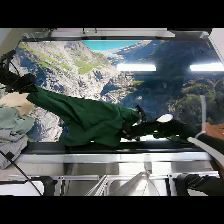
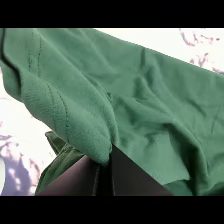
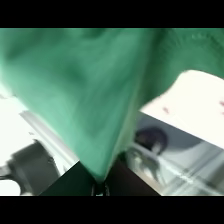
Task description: Fold the shirts.
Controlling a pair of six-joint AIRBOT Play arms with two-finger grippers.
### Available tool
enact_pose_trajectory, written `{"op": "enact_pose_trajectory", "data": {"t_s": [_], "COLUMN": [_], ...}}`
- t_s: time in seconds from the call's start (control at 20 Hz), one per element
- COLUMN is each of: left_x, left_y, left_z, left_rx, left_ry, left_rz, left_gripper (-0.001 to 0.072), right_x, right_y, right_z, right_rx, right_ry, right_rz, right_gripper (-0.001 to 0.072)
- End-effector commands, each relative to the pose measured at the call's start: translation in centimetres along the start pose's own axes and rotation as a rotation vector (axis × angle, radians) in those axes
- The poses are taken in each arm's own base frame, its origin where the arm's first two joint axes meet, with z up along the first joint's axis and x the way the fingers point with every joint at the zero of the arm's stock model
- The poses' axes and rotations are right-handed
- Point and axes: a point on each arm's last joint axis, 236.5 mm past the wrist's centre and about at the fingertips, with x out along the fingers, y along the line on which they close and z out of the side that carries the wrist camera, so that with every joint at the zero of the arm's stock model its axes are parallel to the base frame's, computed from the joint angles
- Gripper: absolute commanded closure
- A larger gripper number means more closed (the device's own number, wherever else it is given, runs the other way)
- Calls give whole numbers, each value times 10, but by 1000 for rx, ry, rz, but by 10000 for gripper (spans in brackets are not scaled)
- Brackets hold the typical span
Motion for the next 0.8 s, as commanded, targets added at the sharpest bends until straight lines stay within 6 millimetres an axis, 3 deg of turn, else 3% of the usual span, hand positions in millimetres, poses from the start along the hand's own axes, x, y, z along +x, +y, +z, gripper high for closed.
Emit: {"op": "enact_pose_trajectory", "data": {"t_s": [0.0, 0.1, 0.25, 0.4, 0.5, 0.6, 0.75], "left_x": [-25, -38, -50, -83, -130, -196, -275], "left_y": [0, -3, -10, -34, -60, -96, -134], "left_z": [-3, -20, -50, -70, -73, -78, -108], "left_rx": [-3, -4, -3, 28, 98, 194, 302], "left_ry": [-51, -69, -103, -182, -302, -475, -649], "left_rz": [10, 21, 29, 7, 7, 9, 12], "left_gripper": [692, 693, 692, 692, 692, 693, 693], "right_x": [-77, -139, -215, -270, -295, -316, -337], "right_y": [25, 23, 28, 76, 117, 152, 191], "right_z": [35, 60, 77, 90, 92, 87, 72], "right_rx": [-57, -106, -213, -326, -429, -512, -616], "right_ry": [-161, -309, -412, -508, -557, -599, -626], "right_rz": [45, -33, -172, -177, -175, -174, -179], "right_gripper": [688, 689, 688, 689, 689, 688, 688]}}
